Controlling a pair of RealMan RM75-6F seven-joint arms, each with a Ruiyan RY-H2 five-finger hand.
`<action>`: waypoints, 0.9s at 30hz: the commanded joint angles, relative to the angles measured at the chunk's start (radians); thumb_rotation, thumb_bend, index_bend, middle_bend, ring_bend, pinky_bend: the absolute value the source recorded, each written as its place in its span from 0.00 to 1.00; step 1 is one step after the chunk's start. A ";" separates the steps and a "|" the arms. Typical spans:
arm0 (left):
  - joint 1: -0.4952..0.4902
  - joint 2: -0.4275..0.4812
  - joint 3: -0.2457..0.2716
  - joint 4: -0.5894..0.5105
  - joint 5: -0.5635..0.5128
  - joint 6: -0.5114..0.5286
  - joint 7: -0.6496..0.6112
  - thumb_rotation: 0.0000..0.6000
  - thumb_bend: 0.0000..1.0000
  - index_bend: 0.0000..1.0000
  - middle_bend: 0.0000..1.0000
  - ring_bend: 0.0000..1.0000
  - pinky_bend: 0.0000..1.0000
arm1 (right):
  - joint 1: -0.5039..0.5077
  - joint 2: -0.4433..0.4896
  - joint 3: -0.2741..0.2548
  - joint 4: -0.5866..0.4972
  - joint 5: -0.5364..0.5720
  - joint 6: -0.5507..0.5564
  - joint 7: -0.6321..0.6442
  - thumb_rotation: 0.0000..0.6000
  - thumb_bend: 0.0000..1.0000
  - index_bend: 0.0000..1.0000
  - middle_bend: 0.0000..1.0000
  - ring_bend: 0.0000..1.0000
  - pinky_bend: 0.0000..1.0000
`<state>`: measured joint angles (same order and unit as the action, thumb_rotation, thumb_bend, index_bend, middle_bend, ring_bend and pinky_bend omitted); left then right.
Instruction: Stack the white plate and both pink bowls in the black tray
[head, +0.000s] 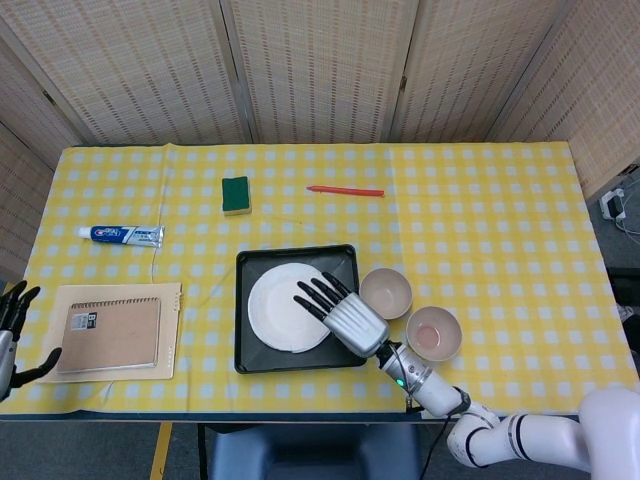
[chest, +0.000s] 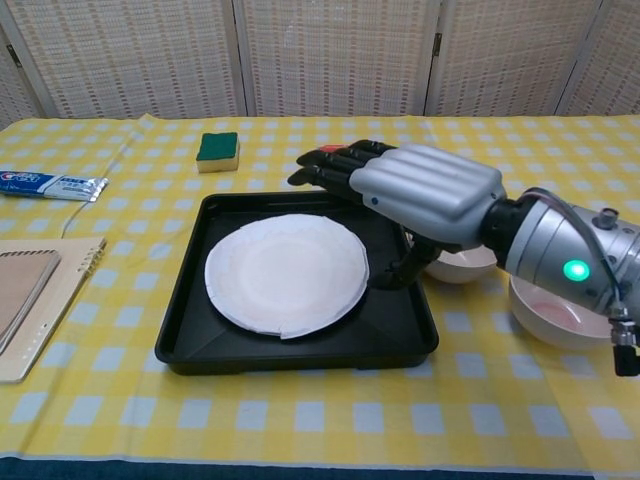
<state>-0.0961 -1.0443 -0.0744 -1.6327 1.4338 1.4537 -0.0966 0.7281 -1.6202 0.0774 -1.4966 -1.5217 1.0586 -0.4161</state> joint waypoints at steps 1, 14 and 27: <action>0.000 -0.003 0.001 -0.001 0.001 0.001 0.009 1.00 0.32 0.00 0.00 0.00 0.00 | -0.024 0.041 -0.005 -0.029 -0.029 0.048 0.034 1.00 0.24 0.00 0.00 0.00 0.00; -0.009 -0.016 0.007 -0.008 0.010 -0.009 0.043 1.00 0.32 0.00 0.00 0.00 0.00 | -0.126 0.175 -0.050 0.039 -0.118 0.213 0.219 1.00 0.23 0.50 0.00 0.00 0.00; -0.001 -0.014 0.012 -0.014 0.018 0.007 0.049 1.00 0.32 0.00 0.00 0.00 0.00 | -0.248 0.234 -0.160 0.118 -0.176 0.303 0.352 1.00 0.23 0.52 0.00 0.00 0.00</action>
<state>-0.0971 -1.0578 -0.0625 -1.6468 1.4521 1.4610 -0.0478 0.5020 -1.3978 -0.0620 -1.3974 -1.6801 1.3406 -0.0814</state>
